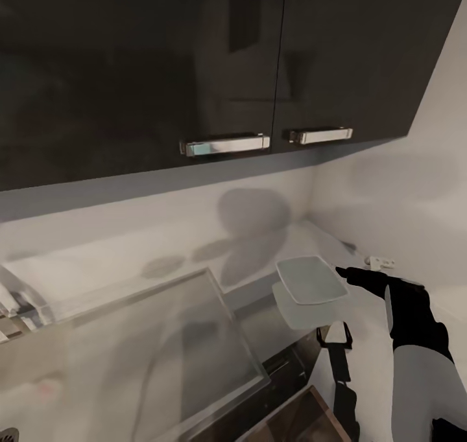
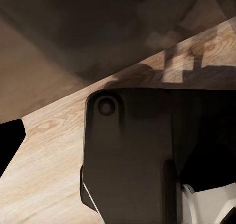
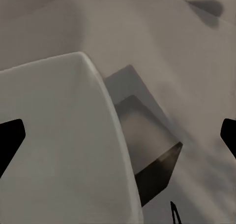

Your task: In the kitchen, take the Vidalia onion out of the sink, dice it on the chopping board with the paring knife, put the diced onion into the bowl on the countertop, then place both the paring knife and the chopping board into the sink.

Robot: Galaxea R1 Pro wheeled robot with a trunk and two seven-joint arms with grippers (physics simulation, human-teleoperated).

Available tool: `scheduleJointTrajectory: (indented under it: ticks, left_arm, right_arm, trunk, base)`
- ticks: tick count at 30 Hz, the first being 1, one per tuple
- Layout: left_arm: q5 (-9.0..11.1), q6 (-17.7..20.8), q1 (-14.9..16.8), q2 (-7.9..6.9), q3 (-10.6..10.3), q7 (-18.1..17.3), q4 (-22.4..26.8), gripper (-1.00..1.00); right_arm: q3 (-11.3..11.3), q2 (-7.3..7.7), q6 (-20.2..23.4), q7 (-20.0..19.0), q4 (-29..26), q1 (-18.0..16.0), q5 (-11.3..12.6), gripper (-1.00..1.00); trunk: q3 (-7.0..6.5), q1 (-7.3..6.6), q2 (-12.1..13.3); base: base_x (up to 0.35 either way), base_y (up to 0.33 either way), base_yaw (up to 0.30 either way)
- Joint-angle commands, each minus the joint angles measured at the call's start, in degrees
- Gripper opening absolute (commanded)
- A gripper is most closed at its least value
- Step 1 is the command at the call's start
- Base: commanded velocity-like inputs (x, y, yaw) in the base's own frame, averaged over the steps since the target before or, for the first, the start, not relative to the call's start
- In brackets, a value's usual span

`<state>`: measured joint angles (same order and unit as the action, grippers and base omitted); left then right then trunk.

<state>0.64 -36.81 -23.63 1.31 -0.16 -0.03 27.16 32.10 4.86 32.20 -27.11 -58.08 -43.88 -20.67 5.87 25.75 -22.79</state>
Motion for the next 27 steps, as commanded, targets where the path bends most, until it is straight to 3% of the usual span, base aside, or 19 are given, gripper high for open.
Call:
scheduleJointTrajectory:
  ticks: [1,18,27]
  left_arm:
    - [0.1,0.0,0.0,0.01,0.0,0.0,0.1,1.0]
    - [0.1,0.0,0.0,0.0,0.0,0.0,0.1,1.0]
    - [0.1,0.0,0.0,0.0,0.0,0.0,0.1,1.0]
  right_arm:
    - [0.1,-0.02,0.1,-0.6,-0.1,-0.1,-0.6,1.0]
    - [0.4,0.36,0.1,-0.9,-0.1,-0.1,-0.6,1.0]
    - [0.4,1.23,0.2,-4.9,-0.1,-0.1,-0.6,1.0]
  trunk:
    - [0.2,0.04,-0.1]
    - [1.61,0.04,-0.1]
    - [2.36,0.04,-0.1]
  base:
    - [0.0,0.0,0.0]
    - [0.0,0.0,0.0]
    - [0.0,0.0,0.0]
